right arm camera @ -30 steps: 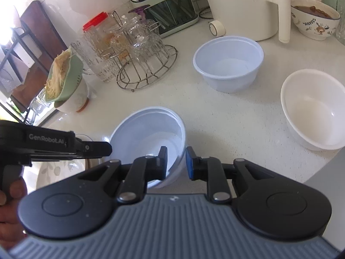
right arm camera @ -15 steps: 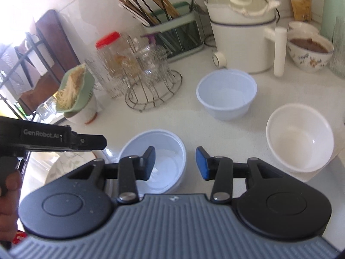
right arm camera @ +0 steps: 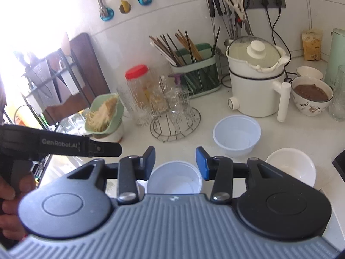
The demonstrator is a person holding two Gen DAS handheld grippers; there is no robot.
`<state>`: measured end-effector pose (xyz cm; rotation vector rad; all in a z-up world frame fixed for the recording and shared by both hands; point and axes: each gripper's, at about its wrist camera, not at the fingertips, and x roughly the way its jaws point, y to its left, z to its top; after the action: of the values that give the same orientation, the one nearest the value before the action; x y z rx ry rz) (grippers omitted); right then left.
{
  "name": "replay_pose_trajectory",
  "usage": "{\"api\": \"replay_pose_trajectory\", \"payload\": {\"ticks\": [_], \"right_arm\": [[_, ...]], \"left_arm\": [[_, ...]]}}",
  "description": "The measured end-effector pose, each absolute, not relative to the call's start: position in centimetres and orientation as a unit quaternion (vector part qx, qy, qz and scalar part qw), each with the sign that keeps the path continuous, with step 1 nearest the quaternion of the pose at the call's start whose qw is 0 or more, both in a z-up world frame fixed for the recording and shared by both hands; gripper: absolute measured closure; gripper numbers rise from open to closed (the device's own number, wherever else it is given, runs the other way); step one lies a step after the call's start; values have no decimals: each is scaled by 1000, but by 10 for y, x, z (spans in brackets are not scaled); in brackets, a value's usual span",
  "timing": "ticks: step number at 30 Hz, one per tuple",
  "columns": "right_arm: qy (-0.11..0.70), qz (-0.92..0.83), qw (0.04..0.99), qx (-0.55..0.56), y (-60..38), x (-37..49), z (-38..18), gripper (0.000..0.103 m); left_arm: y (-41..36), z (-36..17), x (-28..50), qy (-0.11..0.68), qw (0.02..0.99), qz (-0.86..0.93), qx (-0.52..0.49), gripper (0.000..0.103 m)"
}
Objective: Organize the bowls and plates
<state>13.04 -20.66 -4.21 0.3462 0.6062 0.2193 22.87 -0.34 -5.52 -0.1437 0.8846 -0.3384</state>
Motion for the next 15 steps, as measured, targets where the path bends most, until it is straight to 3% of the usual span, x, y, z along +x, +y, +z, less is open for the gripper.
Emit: {"api": "replay_pose_trajectory", "payload": {"ticks": [15], "right_arm": [[285,113,938,163,-231,96,-29,58]], "left_arm": [[-15,-27,189,409,897,-145,-83,71]]}}
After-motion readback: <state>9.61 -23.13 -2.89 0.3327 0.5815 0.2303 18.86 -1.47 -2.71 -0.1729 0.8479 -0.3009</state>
